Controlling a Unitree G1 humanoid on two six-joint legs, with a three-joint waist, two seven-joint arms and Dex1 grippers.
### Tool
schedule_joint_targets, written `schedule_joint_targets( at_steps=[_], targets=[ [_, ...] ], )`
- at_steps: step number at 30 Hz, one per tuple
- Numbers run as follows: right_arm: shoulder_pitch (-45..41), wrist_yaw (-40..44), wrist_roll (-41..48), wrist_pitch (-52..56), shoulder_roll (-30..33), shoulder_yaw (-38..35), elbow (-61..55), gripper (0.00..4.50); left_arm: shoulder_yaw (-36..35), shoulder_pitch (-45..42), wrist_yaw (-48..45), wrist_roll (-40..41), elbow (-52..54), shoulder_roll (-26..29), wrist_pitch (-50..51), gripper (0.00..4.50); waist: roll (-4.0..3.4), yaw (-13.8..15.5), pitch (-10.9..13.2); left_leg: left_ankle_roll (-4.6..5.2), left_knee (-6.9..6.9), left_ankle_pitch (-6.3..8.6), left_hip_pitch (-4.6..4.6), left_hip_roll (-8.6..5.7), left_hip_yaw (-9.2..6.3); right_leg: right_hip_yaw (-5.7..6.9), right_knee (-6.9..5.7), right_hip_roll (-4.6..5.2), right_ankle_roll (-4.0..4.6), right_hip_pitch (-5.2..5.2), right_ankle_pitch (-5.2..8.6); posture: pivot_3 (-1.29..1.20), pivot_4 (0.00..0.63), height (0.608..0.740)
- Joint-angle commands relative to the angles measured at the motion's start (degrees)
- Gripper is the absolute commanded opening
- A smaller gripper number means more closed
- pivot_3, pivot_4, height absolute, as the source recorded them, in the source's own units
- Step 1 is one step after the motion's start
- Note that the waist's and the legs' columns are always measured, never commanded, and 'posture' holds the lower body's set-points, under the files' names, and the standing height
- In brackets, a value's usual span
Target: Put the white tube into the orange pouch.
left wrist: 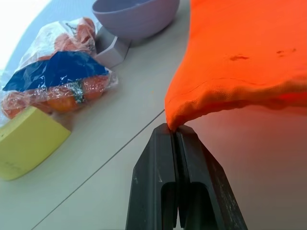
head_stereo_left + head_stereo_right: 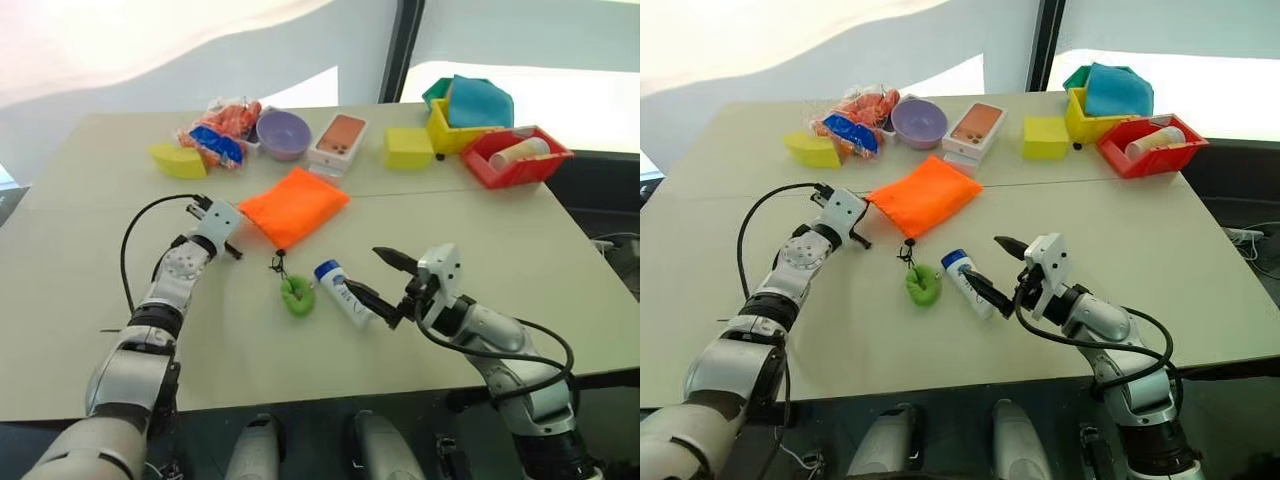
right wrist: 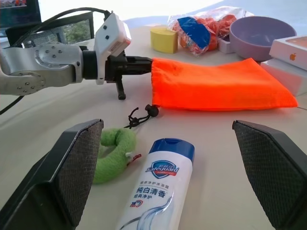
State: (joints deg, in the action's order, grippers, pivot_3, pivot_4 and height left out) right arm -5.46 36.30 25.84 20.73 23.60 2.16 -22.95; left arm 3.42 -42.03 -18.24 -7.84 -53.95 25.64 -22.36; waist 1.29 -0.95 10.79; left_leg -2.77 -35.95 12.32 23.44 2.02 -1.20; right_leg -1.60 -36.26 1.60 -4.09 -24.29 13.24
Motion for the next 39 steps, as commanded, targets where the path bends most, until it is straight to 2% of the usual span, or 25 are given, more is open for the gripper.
schedule_joint_targets(
  at_steps=[1,8,11,15,18,24,31,39],
  targets=[
    [-0.27,-0.21,0.07,-1.15,-0.47,-0.04,-2.68,4.5,-2.23,7.93,-6.25,4.42,12.41,2.99,1.56,0.02,-0.02,-0.17,-0.01,0.0,0.04,0.0,-0.03,0.01,0.01,-0.01,0.0,0.0,0.0,-0.01,0.0,0.0,0.15,0.74],
    [-0.29,0.12,-0.16,-1.75,-1.14,0.78,-1.88,4.5,-6.79,27.96,-14.34,12.95,41.0,8.62,13.23,0.02,-0.02,-0.16,-0.01,0.0,0.06,0.0,-0.06,0.12,0.04,-0.02,-0.06,0.02,0.23,-0.03,0.1,0.0,0.15,0.74],
    [-0.95,0.56,-0.18,-1.94,-1.39,1.0,-1.12,4.5,-8.17,34.06,-15.6,14.71,49.43,10.22,18.22,0.02,-0.02,0.18,-0.01,0.0,0.02,0.0,-0.06,0.13,0.04,-0.01,-0.06,0.02,0.27,-0.04,0.11,0.0,0.15,0.74],
    [-1.74,1.21,-0.33,-2.17,-1.82,1.66,-0.22,4.5,-10.62,38.0,-15.96,17.49,55.19,10.47,23.68,0.02,-0.02,0.23,-0.01,0.0,-0.05,0.0,-0.04,0.13,0.05,-0.01,-0.04,0.06,0.23,-0.03,0.14,0.0,0.15,0.74],
    [-2.29,1.28,-0.59,-2.5,-2.28,2.23,0.15,4.5,-11.32,39.08,-17.21,18.58,57.32,11.17,25.67,0.79,-0.02,0.17,-0.01,0.0,-0.05,0.0,-0.04,0.13,0.04,0.0,-0.03,0.05,0.22,-0.04,0.14,0.0,0.15,0.74],
    [-3.49,1.56,-0.85,-1.84,-2.74,3.27,-0.5,4.5,-10.16,39.46,-22.28,19.76,60.75,13.14,26.15,3.83,-0.02,0.15,0.0,0.0,-0.02,0.0,-0.03,0.13,0.05,0.0,-0.02,0.04,0.25,-0.06,0.13,0.0,0.15,0.74],
    [-5.49,0.19,-2.45,-2.23,-4.7,6.12,-0.46,4.5,-4.96,32.91,-23.66,12.07,55.07,14.46,20.68,3.83,-0.03,0.23,0.0,0.0,-0.03,0.0,-0.02,0.13,0.07,0.01,0.0,0.03,0.21,-0.07,0.16,0.0,0.15,0.74],
    [-3.99,-1.3,-3.43,-2.8,-6.18,6.57,-1.32,4.5,1.05,26.93,-14.15,-1.7,49.79,11.25,9.86,3.83,-0.03,0.21,0.0,0.0,-0.02,0.0,0.03,0.11,0.07,0.0,0.01,0.02,0.29,-0.08,0.09,0.0,0.15,0.74]
  ],
)
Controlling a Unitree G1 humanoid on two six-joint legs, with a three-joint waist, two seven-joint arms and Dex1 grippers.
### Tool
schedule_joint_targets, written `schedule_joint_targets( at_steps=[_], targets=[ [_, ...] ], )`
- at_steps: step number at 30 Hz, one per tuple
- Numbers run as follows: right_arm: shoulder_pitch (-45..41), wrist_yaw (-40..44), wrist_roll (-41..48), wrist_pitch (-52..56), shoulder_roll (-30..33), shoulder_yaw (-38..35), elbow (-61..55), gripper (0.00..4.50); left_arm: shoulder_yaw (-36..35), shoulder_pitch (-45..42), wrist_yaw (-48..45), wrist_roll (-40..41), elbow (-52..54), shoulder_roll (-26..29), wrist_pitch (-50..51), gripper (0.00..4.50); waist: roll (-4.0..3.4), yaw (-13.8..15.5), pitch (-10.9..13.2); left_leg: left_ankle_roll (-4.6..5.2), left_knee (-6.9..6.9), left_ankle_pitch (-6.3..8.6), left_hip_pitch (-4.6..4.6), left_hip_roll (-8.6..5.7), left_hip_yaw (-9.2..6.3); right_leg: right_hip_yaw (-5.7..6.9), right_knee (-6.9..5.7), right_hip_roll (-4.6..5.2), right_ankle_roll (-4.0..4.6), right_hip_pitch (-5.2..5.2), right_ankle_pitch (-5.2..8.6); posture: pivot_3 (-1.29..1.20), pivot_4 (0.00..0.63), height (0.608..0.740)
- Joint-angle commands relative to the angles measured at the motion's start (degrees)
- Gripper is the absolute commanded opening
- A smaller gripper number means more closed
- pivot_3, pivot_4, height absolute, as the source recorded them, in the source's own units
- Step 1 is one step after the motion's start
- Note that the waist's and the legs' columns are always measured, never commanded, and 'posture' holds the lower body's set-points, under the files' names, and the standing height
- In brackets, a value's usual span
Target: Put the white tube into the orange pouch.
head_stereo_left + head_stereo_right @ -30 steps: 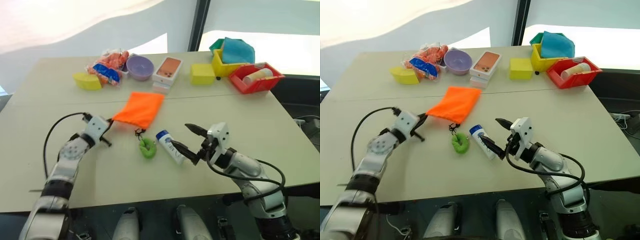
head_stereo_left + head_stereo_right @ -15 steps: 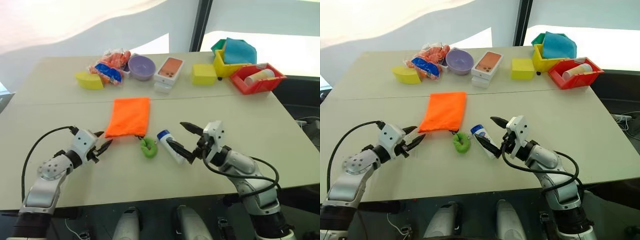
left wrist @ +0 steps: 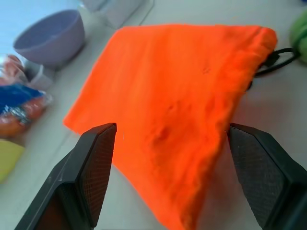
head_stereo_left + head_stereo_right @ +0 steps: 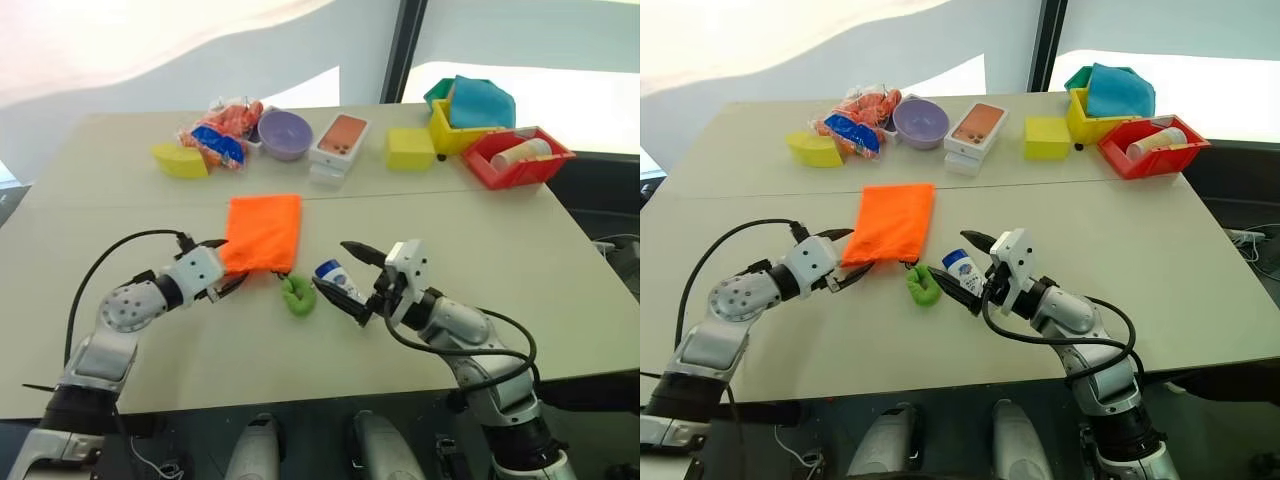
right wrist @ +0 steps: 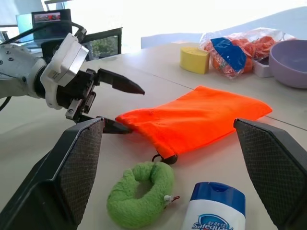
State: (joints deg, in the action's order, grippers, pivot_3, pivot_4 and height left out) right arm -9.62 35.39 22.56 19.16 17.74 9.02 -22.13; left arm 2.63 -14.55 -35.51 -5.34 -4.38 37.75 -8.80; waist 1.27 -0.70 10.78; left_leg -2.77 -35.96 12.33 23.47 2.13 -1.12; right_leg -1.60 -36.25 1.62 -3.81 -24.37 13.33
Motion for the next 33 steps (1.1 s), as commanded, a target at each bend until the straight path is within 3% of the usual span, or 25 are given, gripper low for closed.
schedule_joint_targets(
  at_steps=[1,7,14,22,26,33],
  targets=[
    [0.15,-0.45,-0.15,-1.23,-0.31,-0.34,-2.15,4.5,2.25,-0.61,3.84,-5.02,0.09,-1.26,-4.06,3.83,0.0,-0.09,0.0,0.0,0.0,0.0,0.0,0.0,0.01,0.0,0.0,0.0,0.0,0.0,0.0,0.0,0.15,0.74],
    [-1.06,0.64,0.69,-0.05,0.82,-0.68,-3.25,4.5,2.96,1.53,4.45,-5.28,1.37,-2.71,-5.17,3.83,0.0,-0.15,0.0,0.0,0.01,0.0,-0.02,0.03,0.01,0.0,-0.01,-0.04,-0.01,-0.01,0.0,0.0,0.15,0.74],
    [-3.32,3.97,-5.72,0.45,7.28,4.66,-3.43,4.5,1.0,3.44,6.14,-5.49,1.28,-1.48,-6.41,3.83,0.0,-0.08,0.0,0.0,0.01,0.0,-0.03,0.03,0.0,0.0,-0.02,-0.04,-0.05,0.0,0.03,0.0,0.15,0.74],
    [-2.45,3.73,-8.09,-0.81,7.05,5.21,-2.22,4.5,-0.19,3.16,7.57,-4.78,0.04,-1.27,-7.01,3.83,0.0,-0.03,0.0,0.0,-0.01,0.0,-0.02,0.02,0.01,0.0,-0.02,-0.03,-0.04,0.0,0.02,0.0,0.15,0.74],
    [-1.98,3.77,-8.38,-1.0,6.96,5.0,-2.24,4.5,-2.87,2.07,7.53,0.01,-1.61,-3.22,-3.38,3.83,0.0,-0.05,0.0,0.0,-0.01,0.0,-0.03,0.03,0.0,0.01,-0.02,-0.04,-0.04,0.0,0.02,0.0,0.15,0.74],
    [-0.9,2.43,-10.29,-3.16,5.45,5.8,-1.94,4.5,-9.06,1.29,-0.15,15.95,-3.46,-5.6,6.36,3.83,0.01,-0.13,0.0,0.0,-0.03,0.0,-0.02,0.03,0.0,0.01,-0.03,-0.04,-0.05,0.0,0.02,0.0,0.15,0.74]
  ],
)
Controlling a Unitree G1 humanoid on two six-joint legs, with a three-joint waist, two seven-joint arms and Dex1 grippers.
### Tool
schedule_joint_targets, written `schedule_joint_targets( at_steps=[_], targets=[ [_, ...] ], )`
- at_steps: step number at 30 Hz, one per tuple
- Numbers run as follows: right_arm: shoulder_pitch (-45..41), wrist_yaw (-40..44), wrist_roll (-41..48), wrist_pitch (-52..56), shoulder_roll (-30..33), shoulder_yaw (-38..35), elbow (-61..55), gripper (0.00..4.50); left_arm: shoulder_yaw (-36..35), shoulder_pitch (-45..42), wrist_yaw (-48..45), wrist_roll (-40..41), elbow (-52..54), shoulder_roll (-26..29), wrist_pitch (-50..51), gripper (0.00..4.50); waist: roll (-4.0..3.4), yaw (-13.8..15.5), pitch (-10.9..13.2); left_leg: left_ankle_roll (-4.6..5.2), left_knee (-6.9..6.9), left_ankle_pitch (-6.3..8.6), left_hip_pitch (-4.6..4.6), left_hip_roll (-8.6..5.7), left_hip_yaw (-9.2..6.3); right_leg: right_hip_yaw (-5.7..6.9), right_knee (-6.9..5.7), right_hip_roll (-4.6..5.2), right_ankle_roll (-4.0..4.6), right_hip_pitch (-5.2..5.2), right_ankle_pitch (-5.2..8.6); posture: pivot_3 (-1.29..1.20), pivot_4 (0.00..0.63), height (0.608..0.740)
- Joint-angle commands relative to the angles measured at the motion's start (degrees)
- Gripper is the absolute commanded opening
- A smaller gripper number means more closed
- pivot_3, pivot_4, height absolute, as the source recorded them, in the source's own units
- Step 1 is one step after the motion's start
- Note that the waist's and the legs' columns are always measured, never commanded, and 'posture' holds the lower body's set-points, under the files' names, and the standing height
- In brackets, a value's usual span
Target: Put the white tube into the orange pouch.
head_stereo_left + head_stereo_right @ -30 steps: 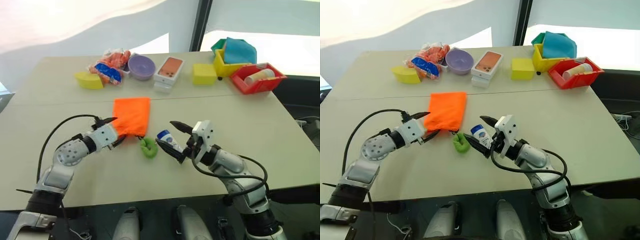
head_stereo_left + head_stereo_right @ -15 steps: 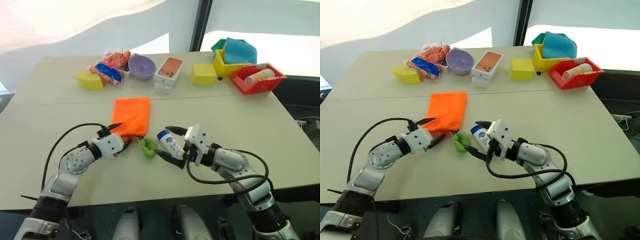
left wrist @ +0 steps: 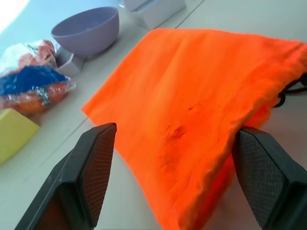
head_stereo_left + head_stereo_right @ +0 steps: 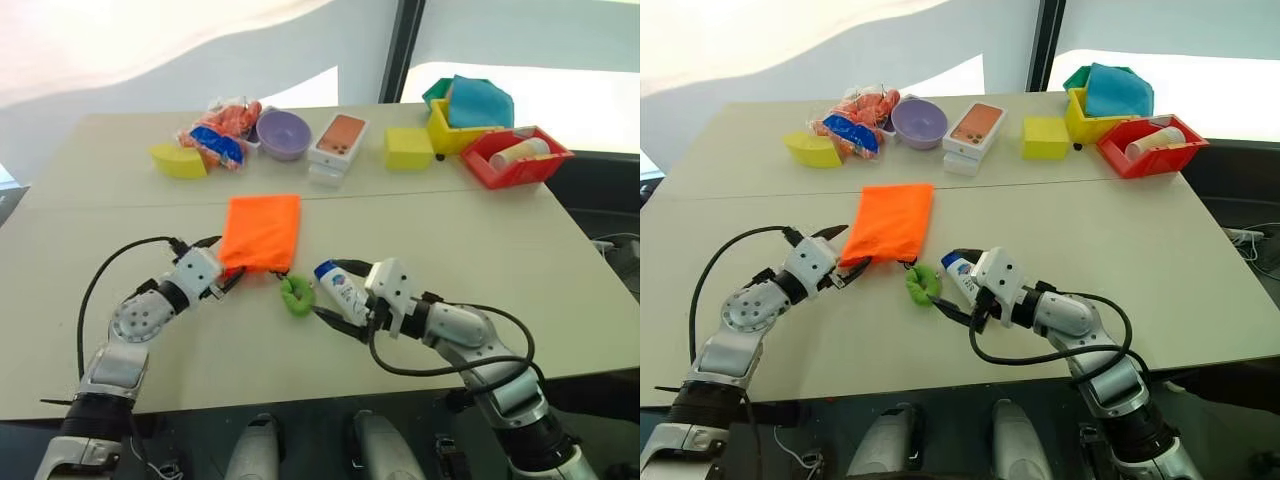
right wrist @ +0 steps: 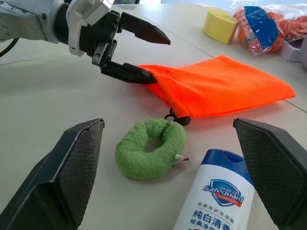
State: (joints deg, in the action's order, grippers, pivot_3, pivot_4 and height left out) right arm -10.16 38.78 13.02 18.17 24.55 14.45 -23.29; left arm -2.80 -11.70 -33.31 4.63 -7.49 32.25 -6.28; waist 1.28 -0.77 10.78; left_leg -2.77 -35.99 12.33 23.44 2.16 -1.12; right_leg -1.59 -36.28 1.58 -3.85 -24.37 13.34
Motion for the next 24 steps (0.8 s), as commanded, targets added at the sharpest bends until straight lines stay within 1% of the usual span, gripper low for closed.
schedule_joint_targets(
  at_steps=[1,5,8,13,17,21,24],
  targets=[
    [-0.46,-1.31,-1.21,-2.57,-1.94,0.69,-0.57,4.5,-4.23,-2.06,-3.11,7.23,-0.64,-0.02,4.69,3.83,0.0,-0.08,0.0,0.0,-0.02,0.0,-0.01,0.0,0.0,0.0,-0.02,-0.02,-0.01,0.0,0.01,0.0,0.15,0.74],
    [-0.71,-3.14,-3.59,-4.52,-4.93,2.68,0.72,4.5,-5.89,-4.49,-6.55,10.96,-3.47,0.89,8.03,3.83,0.01,-0.04,0.0,0.0,-0.04,0.0,-0.01,0.0,-0.02,0.01,-0.04,-0.03,-0.06,0.0,0.03,0.0,0.15,0.74],
    [-0.85,-5.14,-5.59,-6.37,-7.44,3.8,2.12,4.5,-5.79,-5.98,-9.78,11.11,-6.51,2.13,7.85,3.83,0.01,-0.05,-0.01,0.0,-0.06,0.0,0.0,-0.01,-0.01,0.01,-0.04,-0.02,0.02,0.01,-0.01,0.0,0.15,0.74],
    [-1.45,-6.89,-7.78,-8.38,-10.19,5.17,4.49,4.5,-6.26,-8.63,-12.22,10.73,-11.16,3.19,7.07,3.83,0.03,-0.04,-0.01,0.0,-0.05,0.0,0.0,-0.01,-0.02,0.01,-0.04,-0.03,0.03,0.01,-0.02,0.0,0.15,0.74],
    [-1.39,-7.63,-8.45,-9.84,-11.5,5.35,5.39,4.5,-4.06,-10.76,-12.78,6.33,-14.09,4.54,2.36,3.83,0.03,0.0,-0.01,0.0,-0.05,0.0,0.0,-0.01,-0.02,0.01,-0.05,-0.03,0.04,0.01,-0.02,0.0,0.15,0.74],
    [-1.44,-6.98,-8.29,-10.25,-11.27,5.12,5.57,4.5,-1.73,-12.06,-8.81,-0.8,-18.11,5.18,-5.63,3.83,0.03,0.02,-0.01,0.0,-0.04,0.0,0.0,-0.01,-0.02,0.01,-0.05,-0.02,0.04,0.01,-0.02,0.0,0.15,0.74],
    [-1.61,-5.88,-7.74,-10.21,-10.4,4.61,5.6,4.5,-0.45,-12.76,-3.57,-5.56,-21.05,4.76,-10.73,3.83,0.03,0.03,-0.01,0.0,-0.03,0.0,0.0,-0.01,-0.02,0.01,-0.05,-0.02,0.04,0.01,-0.03,0.0,0.15,0.74]
  ],
)
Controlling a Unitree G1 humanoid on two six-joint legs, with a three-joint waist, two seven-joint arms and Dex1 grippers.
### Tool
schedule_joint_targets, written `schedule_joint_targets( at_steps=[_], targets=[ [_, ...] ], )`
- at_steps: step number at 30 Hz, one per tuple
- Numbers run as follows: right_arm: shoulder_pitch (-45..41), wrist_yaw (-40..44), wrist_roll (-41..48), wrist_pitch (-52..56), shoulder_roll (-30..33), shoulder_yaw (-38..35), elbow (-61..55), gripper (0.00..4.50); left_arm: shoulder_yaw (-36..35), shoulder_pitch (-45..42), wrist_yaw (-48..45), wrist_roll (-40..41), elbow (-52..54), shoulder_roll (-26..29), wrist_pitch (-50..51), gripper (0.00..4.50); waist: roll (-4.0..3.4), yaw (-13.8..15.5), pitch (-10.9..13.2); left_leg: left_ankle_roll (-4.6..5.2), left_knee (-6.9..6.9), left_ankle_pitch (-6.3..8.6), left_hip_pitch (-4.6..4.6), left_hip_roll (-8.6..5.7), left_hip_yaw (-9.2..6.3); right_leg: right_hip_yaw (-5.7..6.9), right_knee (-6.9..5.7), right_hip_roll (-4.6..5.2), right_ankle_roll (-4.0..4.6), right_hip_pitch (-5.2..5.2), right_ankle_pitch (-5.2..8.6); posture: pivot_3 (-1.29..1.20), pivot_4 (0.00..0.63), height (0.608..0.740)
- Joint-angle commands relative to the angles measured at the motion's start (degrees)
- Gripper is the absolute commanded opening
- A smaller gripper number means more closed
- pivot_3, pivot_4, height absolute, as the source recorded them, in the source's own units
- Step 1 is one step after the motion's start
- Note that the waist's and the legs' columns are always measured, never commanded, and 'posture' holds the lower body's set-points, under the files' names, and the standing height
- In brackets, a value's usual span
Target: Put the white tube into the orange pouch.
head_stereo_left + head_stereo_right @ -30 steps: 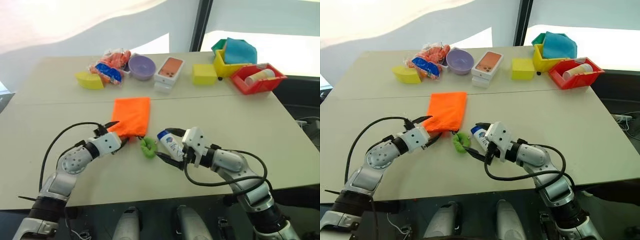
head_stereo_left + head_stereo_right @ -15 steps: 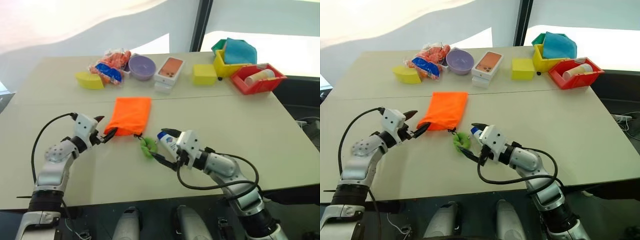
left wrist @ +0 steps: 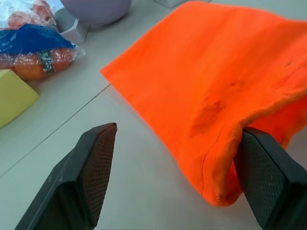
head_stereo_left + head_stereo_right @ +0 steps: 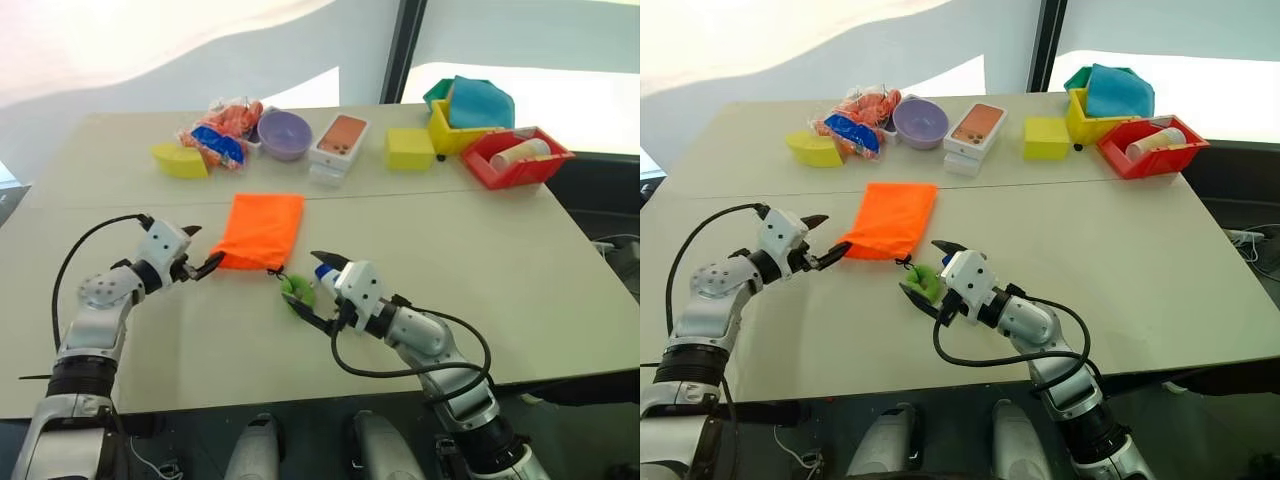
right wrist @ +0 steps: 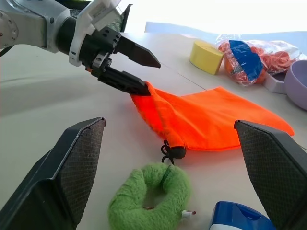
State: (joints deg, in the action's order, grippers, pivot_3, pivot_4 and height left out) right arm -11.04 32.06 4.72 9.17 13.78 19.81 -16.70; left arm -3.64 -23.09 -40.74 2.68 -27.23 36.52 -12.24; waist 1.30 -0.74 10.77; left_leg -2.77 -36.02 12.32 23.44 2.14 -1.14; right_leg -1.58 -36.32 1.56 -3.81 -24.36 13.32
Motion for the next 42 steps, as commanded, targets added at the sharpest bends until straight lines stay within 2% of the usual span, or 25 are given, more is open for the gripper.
schedule_joint_targets(
  at_steps=[1,8,9,12,14,17,23,28,37,42],
  targets=[
    [-0.84,1.2,0.74,-1.12,0.65,-0.9,-0.97,4.5,0.65,-1.59,5.59,-4.74,-2.28,0.23,-6.15,3.83,0.0,-0.01,0.0,0.0,0.0,0.0,0.0,0.01,0.0,0.0,0.0,-0.01,0.0,0.0,0.0,0.0,0.15,0.74],
    [-2.01,3.62,1.87,-0.18,2.11,-1.91,-1.17,4.5,1.83,-2.42,13.15,-8.37,-6.81,-2.17,-10.32,3.83,0.01,0.02,0.0,0.0,-0.01,0.0,0.0,0.0,0.0,0.01,-0.01,0.0,-0.02,0.0,-0.01,0.0,0.15,0.74],
    [-2.16,3.97,2.12,0.09,2.46,-2.16,-1.25,4.5,1.56,-2.42,13.19,-7.64,-6.63,-2.71,-10.43,3.59,0.01,0.03,0.0,0.0,-0.01,0.0,0.0,0.0,0.0,0.0,-0.01,0.0,-0.02,0.0,-0.01,0.0,0.15,0.74],
    [-2.27,4.65,2.64,0.83,3.35,-2.92,-1.67,4.5,1.43,-1.55,13.04,-6.83,-6.22,-3.21,-10.6,2.66,0.02,0.09,-0.01,0.0,-0.02,0.0,0.0,0.0,0.01,0.01,-0.02,0.0,-0.03,0.0,-0.02,0.0,0.15,0.74],
    [-2.29,4.97,2.92,1.32,3.83,-3.38,-1.9,4.5,0.98,-0.96,12.13,-5.77,-5.94,-3.46,-10.32,1.74,0.02,0.03,-0.01,0.0,-0.03,0.0,0.01,0.0,0.01,0.01,-0.02,0.0,-0.03,0.01,-0.02,0.0,0.15,0.74],
    [-1.94,5.23,3.13,1.83,4.64,-4.15,-2.06,4.5,0.32,0.15,9.21,-2.64,-4.38,-3.72,-9.11,0.1,0.02,0.01,-0.01,0.0,0.0,0.0,-0.02,0.0,0.0,0.01,-0.04,0.0,-0.03,0.0,-0.02,0.0,0.15,0.74],
    [0.32,3.82,4.11,3.61,5.78,-7.12,-2.71,4.5,-1.58,3.17,3.86,3.71,1.45,-3.0,-3.74,0.03,0.02,-0.03,-0.01,0.0,-0.01,0.0,-0.02,0.01,0.01,0.0,-0.04,0.0,-0.02,0.01,-0.02,0.0,0.15,0.74],
    [4.37,3.14,5.0,7.68,7.28,-9.0,-4.24,4.5,-3.48,11.95,-1.09,9.22,15.81,0.47,5.39,0.03,0.02,-0.22,-0.01,0.0,0.02,0.0,-0.01,0.03,0.02,-0.01,-0.03,0.03,0.0,0.0,0.0,0.0,0.15,0.74],
    [7.8,-1.15,3.95,11.59,5.99,-8.56,-4.44,4.5,-6.14,27.55,-3.27,19.35,43.6,3.76,24.63,0.03,0.03,-0.3,-0.01,-0.02,0.04,0.01,-0.05,0.26,0.1,0.0,0.04,-0.01,0.05,-0.02,0.01,0.0,0.15,0.74],
    [8.11,-2.54,3.83,11.57,5.05,-8.86,-2.03,4.5,-7.63,29.45,-2.13,24.64,49.71,2.92,32.58,0.03,0.03,-0.08,-0.02,-0.02,0.02,0.01,-0.02,0.26,0.13,-0.01,0.11,0.01,-0.05,-0.04,0.08,0.0,0.15,0.74]
  ],
)
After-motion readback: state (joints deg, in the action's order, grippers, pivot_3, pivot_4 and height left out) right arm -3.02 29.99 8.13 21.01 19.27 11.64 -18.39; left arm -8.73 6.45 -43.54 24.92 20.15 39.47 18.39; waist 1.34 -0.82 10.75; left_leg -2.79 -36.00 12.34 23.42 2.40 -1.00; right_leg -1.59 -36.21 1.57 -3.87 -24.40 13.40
